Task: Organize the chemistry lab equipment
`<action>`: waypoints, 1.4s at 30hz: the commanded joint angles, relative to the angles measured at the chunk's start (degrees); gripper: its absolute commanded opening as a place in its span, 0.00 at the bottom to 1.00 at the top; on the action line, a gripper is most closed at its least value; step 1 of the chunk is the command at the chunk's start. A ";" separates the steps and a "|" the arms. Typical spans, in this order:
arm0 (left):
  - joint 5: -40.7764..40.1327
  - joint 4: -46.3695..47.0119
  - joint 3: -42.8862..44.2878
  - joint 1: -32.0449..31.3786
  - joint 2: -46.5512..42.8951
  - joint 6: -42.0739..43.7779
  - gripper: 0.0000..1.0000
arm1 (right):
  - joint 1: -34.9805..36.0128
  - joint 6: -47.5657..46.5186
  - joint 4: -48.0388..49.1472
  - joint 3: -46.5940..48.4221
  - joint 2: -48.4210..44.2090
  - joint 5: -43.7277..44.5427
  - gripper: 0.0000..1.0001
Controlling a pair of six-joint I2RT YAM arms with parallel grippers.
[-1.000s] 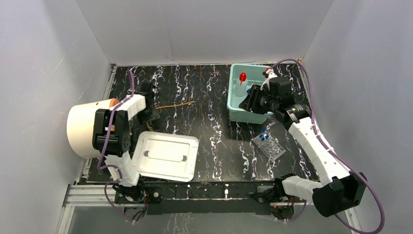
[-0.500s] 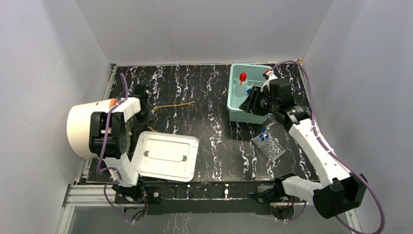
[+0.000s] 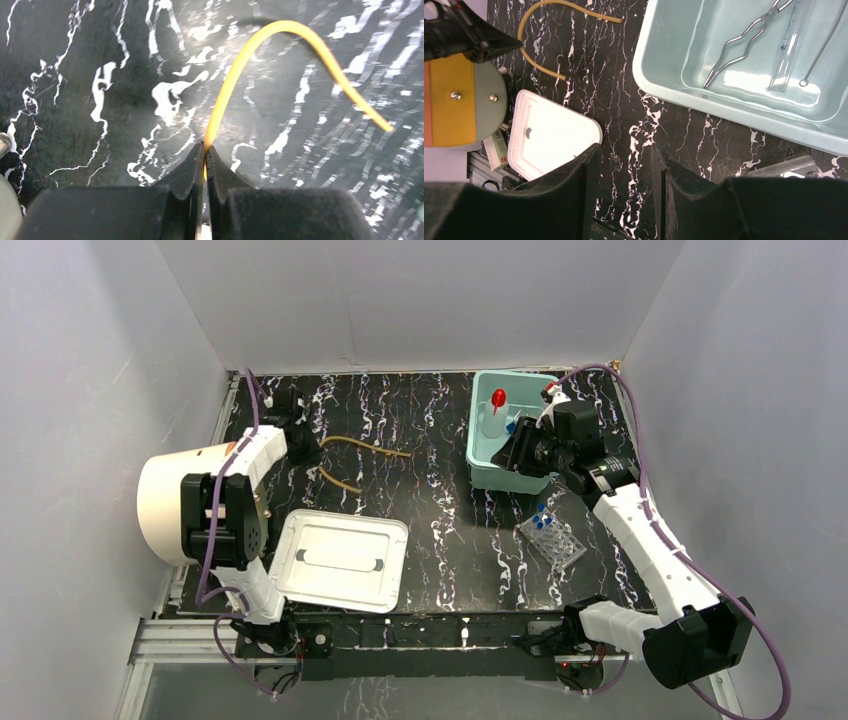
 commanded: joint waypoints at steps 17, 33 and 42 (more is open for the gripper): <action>33.92 2.47 -3.55 -2.86 -28.43 -1.28 0.00 | 10.04 -0.79 12.00 5.91 4.28 -4.58 0.63; 50.30 5.73 -7.70 -5.06 -39.34 -1.66 0.00 | 22.63 -21.74 14.30 28.00 27.66 0.02 0.70; 52.76 5.99 -6.55 -5.11 -39.90 -2.00 0.00 | 24.14 -22.20 16.94 29.39 30.67 -6.41 0.68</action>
